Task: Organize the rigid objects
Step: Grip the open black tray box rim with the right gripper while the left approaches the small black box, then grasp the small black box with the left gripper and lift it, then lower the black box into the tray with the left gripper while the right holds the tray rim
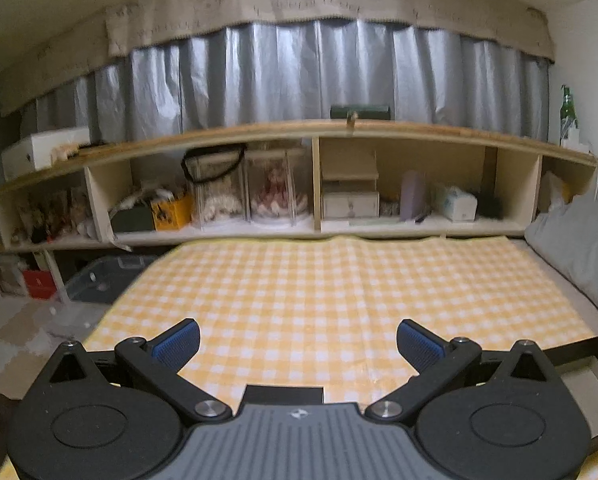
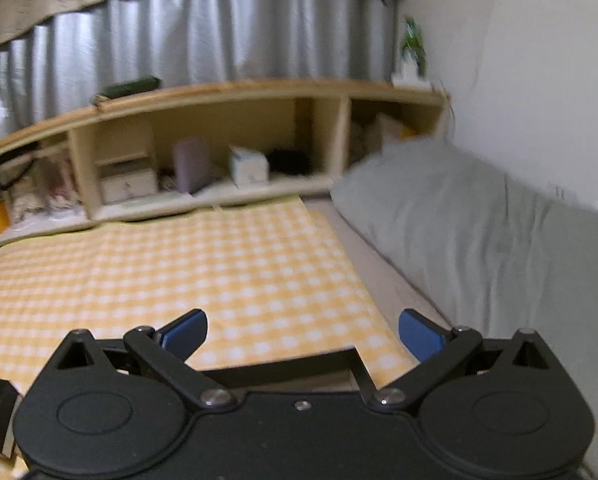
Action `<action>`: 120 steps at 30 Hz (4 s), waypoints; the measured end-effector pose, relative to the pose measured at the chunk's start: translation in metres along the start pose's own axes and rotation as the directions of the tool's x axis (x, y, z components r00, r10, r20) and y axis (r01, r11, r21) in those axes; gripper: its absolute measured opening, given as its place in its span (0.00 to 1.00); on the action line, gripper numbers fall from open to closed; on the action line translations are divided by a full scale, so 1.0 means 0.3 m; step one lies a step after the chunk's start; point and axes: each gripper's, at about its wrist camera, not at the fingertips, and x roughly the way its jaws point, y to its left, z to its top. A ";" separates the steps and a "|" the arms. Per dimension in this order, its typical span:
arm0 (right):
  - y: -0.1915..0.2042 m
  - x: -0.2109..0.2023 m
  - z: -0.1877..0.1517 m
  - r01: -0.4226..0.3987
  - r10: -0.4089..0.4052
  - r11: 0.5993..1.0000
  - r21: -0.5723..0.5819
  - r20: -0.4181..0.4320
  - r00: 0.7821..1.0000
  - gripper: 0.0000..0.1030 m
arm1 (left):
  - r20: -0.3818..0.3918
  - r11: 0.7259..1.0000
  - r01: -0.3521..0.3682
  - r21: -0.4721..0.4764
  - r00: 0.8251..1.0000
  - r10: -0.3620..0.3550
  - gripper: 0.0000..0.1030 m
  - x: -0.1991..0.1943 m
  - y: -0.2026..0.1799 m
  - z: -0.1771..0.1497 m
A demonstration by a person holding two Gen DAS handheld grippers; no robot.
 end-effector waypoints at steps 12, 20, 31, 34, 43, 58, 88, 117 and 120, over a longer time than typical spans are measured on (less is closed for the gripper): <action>-0.221 0.279 -0.141 0.071 -0.067 0.997 0.000 -0.337 0.939 0.72 | -0.182 0.995 0.101 0.015 0.979 -0.096 1.00 0.286 0.093 -0.102; -0.257 0.325 -0.217 0.055 -0.078 0.996 -0.064 -0.453 0.888 0.32 | -0.296 0.983 0.182 0.006 0.939 -0.172 1.00 0.399 0.149 -0.168; -0.194 0.285 -0.224 -0.072 -0.021 0.983 -0.170 -0.492 0.870 0.04 | -0.420 0.974 0.225 -0.009 0.884 -0.208 1.00 0.520 0.141 -0.218; -0.175 0.271 -0.230 -0.114 0.006 0.976 -0.185 -0.501 0.866 0.04 | -0.428 0.975 0.224 0.011 0.882 -0.198 1.00 0.541 0.146 -0.231; -0.077 0.252 -0.233 -0.228 0.062 0.935 -0.271 -0.508 0.859 0.05 | -0.491 0.983 0.176 -0.056 0.852 -0.181 1.00 0.623 0.171 -0.247; 0.039 0.243 -0.251 -0.312 0.098 0.895 -0.317 -0.544 0.834 0.05 | -0.514 0.983 0.099 -0.157 0.841 -0.167 0.93 0.591 0.181 -0.157; -0.009 0.254 -0.254 -0.355 0.201 0.921 -0.161 -0.585 0.786 0.08 | -0.461 0.829 0.454 -0.327 0.689 -0.560 0.93 0.537 -0.808 -0.214; -0.020 0.192 -0.267 -0.370 0.237 0.920 -0.126 -0.573 0.785 0.06 | -0.639 0.726 0.681 -0.098 0.516 -0.571 0.59 0.427 -0.813 -0.361; -0.018 0.193 -0.270 -0.371 0.238 0.920 -0.127 -0.572 0.785 0.06 | -0.596 0.736 0.671 -0.084 0.559 -0.577 0.59 0.443 -0.825 -0.356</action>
